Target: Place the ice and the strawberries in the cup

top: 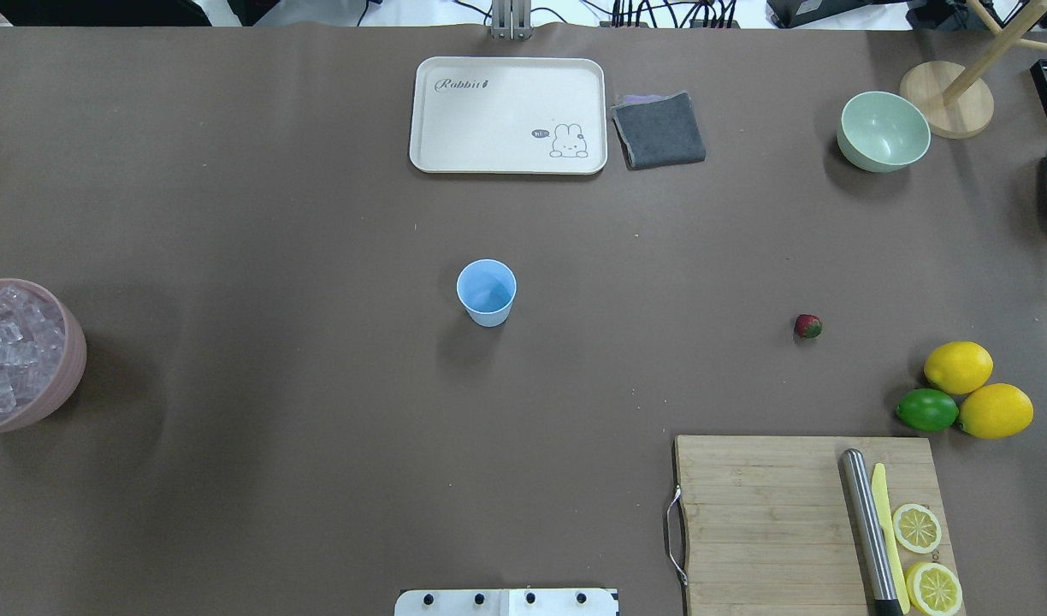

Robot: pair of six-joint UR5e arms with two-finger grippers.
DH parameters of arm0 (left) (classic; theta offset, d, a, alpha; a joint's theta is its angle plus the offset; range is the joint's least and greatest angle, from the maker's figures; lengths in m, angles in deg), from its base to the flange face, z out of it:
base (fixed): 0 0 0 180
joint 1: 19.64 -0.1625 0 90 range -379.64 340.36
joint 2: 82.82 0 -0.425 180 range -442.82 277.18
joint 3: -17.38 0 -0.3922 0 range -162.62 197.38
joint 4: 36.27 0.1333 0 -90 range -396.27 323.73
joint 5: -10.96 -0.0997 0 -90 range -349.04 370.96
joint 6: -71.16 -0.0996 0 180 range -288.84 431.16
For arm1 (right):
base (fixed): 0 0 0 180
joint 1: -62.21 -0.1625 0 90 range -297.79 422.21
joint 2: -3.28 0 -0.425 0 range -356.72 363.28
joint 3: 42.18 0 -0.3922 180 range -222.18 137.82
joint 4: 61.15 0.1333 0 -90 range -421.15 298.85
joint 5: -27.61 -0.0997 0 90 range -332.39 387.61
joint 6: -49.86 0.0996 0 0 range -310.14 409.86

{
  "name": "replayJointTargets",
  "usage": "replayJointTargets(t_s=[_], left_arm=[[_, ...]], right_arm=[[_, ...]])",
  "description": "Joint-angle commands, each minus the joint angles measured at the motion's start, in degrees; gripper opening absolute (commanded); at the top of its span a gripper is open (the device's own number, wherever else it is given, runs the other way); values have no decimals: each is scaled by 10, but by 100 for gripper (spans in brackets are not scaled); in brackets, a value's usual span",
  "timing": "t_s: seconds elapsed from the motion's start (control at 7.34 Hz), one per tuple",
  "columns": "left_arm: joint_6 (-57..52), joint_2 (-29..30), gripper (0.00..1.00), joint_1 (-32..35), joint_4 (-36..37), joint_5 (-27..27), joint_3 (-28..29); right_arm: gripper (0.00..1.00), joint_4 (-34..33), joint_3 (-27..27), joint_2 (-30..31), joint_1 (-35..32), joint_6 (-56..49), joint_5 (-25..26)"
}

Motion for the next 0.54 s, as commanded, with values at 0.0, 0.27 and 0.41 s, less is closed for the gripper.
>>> replayJointTargets(t_s=[0.0,0.27,0.41], left_arm=[[23,-2,98,-15,-7,16,-9],[250,-36,97,-78,-132,15,-4],[318,-57,97,-111,-199,14,1]], right_arm=[[100,0,1,3,0,0,-24],[100,0,4,4,0,1,-23],[100,0,4,4,0,2,-23]])
